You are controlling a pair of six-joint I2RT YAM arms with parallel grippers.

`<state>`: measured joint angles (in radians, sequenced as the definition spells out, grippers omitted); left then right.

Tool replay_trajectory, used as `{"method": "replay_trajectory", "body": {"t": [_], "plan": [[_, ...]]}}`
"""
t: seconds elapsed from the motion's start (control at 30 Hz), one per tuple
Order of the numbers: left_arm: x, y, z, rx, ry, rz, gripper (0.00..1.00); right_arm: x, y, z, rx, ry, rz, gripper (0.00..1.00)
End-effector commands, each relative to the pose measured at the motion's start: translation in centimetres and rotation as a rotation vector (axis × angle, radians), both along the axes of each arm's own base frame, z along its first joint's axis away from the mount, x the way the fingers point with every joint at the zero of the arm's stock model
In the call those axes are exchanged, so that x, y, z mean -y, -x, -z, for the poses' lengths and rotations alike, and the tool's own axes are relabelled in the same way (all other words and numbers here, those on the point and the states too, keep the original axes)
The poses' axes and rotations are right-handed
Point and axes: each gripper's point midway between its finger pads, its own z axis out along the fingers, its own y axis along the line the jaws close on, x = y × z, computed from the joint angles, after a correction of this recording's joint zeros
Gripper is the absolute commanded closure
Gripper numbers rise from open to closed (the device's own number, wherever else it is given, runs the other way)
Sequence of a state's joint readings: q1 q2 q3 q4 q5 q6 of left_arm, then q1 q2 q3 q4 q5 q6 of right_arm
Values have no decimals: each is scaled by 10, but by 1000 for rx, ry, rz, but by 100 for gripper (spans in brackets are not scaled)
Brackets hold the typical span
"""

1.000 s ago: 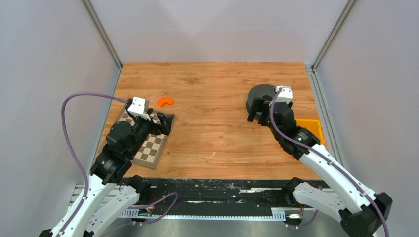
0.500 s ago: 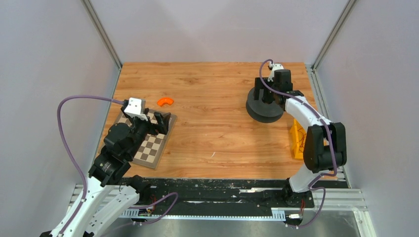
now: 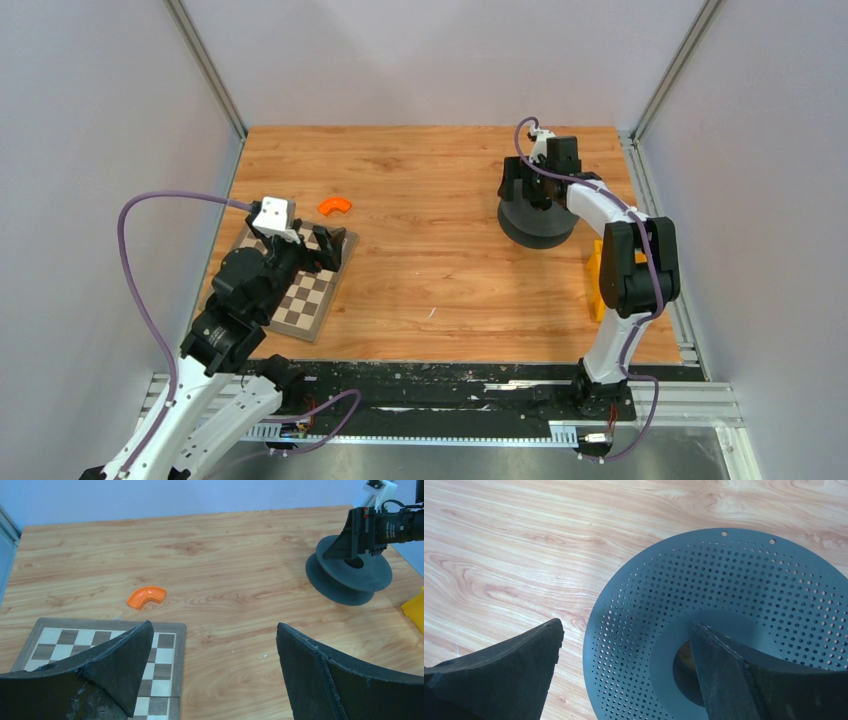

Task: Wrap the cables

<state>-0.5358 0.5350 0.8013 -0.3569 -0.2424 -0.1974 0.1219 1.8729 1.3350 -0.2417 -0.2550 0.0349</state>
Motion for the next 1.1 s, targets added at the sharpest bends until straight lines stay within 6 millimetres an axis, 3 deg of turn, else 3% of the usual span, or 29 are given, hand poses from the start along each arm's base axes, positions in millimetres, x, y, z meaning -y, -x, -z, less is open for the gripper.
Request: {"method": "replay_trajectory", "body": {"t": [0.0, 0.2, 0.37, 0.53, 0.9, 1.07], "plan": [[5, 3, -20, 34, 47, 26, 0, -14, 0, 1, -19, -60, -42, 0], [13, 2, -7, 20, 38, 62, 0, -12, 9, 8, -49, -56, -8, 1], [13, -1, -2, 6, 15, 62, 0, 14, 11, -10, -31, 26, 117, 1], [14, 0, -3, 9, 2, 72, 0, 19, 17, -22, -15, 41, 139, 2], [23, -1, 8, -37, -9, 112, 4, -15, 29, 1, -82, -66, -25, 4], [35, 1, 15, -168, 91, 114, 12, -61, 54, -6, -84, -127, -181, 7]]}}
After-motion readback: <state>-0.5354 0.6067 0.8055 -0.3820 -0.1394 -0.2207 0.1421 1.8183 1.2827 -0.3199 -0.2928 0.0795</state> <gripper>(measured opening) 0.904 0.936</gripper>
